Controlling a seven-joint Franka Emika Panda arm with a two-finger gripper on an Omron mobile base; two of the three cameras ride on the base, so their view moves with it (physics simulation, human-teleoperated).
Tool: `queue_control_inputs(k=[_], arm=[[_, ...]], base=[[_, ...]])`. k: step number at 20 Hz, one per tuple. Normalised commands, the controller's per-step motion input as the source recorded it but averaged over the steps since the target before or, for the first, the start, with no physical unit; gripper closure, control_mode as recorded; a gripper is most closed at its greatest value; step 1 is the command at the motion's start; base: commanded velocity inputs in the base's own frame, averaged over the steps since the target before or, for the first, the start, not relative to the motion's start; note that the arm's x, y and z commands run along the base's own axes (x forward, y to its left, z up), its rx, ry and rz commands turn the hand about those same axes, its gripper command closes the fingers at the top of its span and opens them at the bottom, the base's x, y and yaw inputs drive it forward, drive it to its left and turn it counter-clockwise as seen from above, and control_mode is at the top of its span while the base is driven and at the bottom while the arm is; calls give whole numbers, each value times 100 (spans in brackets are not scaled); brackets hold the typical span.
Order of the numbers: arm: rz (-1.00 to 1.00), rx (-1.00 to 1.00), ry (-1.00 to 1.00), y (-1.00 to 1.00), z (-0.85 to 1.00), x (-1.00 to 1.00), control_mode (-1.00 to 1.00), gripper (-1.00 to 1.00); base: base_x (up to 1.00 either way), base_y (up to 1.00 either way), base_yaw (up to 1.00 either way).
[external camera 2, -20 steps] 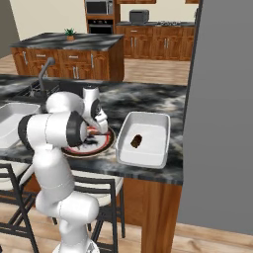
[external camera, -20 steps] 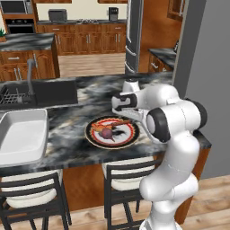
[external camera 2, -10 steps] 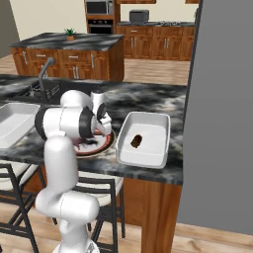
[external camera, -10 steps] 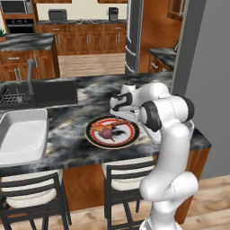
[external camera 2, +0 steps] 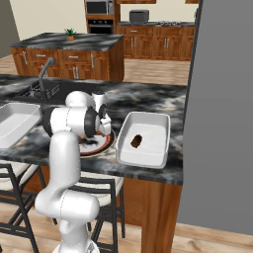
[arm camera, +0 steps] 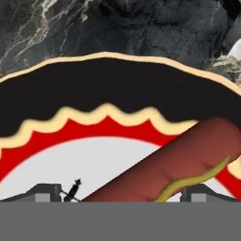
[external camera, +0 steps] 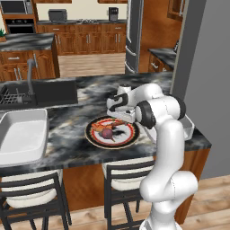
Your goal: Place one cooked food and one vegetable from the large plate to each tupperware container.
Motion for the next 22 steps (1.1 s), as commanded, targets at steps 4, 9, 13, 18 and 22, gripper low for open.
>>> queue_control_inputs(k=[4, 9, 13, 18, 22], arm=[[0, 0, 6, 4, -44, 2, -100, -100], [-4, 0, 1, 19, -34, 0, -100, 100], [-12, 0, 0, 3, -2, -11, -100, 100], [-10, 0, 0, -1, 1, -21, -100, 100], [-8, 2, 0, -17, 76, -60, -100, 100]], base=[[0, 0, 0], [0, 0, 0], [0, 0, 0], [0, 0, 0], [0, 0, 0]])
